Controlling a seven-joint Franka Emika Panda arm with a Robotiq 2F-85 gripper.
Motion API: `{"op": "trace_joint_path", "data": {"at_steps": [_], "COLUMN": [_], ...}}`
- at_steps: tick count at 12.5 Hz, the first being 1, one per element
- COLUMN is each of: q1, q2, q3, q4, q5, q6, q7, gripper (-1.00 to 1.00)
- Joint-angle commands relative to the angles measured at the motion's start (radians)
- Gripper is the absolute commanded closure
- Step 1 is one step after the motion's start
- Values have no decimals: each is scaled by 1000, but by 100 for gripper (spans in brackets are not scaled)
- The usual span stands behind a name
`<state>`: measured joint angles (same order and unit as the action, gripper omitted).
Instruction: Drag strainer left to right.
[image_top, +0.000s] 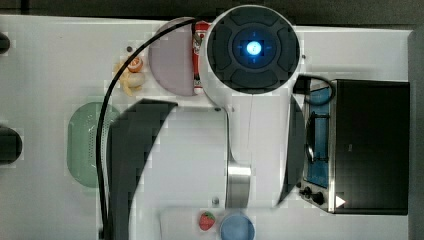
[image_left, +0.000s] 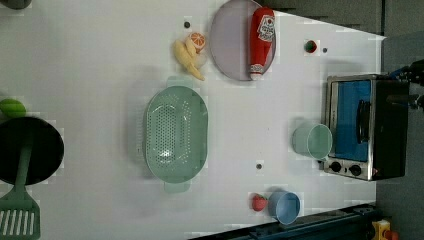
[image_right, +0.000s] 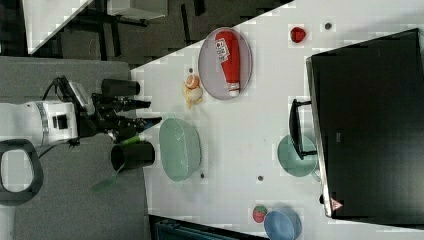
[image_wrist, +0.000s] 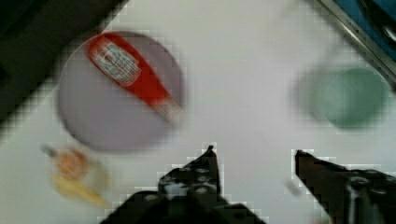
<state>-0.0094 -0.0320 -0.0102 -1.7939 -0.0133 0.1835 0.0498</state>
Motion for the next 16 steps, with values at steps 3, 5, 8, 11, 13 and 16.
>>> {"op": "trace_joint_path", "data": {"at_steps": [3, 5, 8, 11, 13, 16], "q1": [-13, -6, 18, 30, 33, 34], "q2": [-531, -521, -477, -397, -320, -163], "q3": [-35, -8, 96, 249, 360, 500], "q4": [-245, -248, -270, -315, -346, -378], "q5": [-2, 12, 29, 30, 30, 29], "q6": [-277, -270, -203, -73, 27, 221], "q7": [-6, -6, 5, 130, 260, 511], "gripper": [-100, -100, -100, -100, -100, -100]}}
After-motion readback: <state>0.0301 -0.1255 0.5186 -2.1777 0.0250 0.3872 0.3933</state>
